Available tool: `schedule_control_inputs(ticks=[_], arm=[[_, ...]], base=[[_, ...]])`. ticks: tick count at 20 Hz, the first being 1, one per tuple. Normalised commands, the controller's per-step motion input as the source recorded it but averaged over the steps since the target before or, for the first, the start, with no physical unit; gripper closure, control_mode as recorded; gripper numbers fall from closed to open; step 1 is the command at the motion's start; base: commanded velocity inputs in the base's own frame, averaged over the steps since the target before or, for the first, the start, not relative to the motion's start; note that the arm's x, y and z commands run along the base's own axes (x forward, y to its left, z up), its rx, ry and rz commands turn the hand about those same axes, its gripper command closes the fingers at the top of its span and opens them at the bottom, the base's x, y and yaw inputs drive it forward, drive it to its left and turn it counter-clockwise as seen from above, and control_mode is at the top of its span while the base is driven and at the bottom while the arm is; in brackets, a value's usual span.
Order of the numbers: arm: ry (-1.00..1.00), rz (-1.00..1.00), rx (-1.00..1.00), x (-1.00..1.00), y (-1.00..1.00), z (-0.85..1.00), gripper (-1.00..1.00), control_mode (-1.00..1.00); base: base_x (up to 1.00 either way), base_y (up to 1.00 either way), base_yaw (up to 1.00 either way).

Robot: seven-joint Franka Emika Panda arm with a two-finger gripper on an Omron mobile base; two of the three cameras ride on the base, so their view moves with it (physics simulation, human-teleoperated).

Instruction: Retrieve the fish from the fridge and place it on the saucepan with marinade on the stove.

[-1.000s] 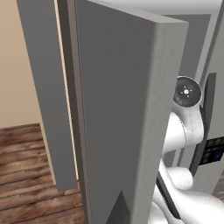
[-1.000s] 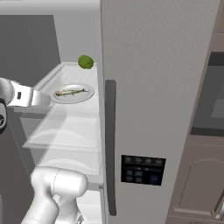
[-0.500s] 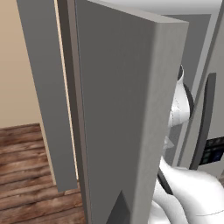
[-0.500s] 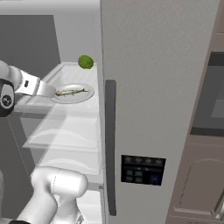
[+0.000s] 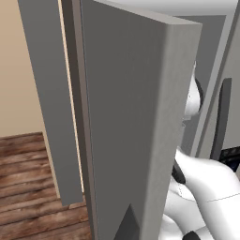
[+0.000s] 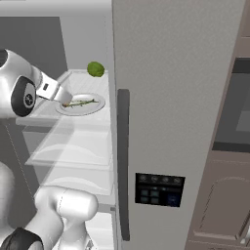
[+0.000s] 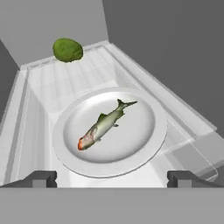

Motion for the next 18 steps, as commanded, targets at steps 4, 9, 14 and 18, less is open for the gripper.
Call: schedule_control_inputs(ticks=[4,9,14,18], arm=[[0.00,-0.03,0.07,0.49,0.00,-0.21,-1.00,-1.00],[0.03,-0.04,0.03,0.62,0.01,-0.30,-1.00,-1.00],[0.12,-0.02,0.03,0.59,0.05,-0.34,-1.00,-1.00],[0.18,-0.01,0.00,0.56,0.18,-0.18,-1.00,-1.00]], base=[[0.00,0.00,0.00],[0.00,0.00,0.00],[0.00,0.00,0.00],[0.00,0.00,0.00]])
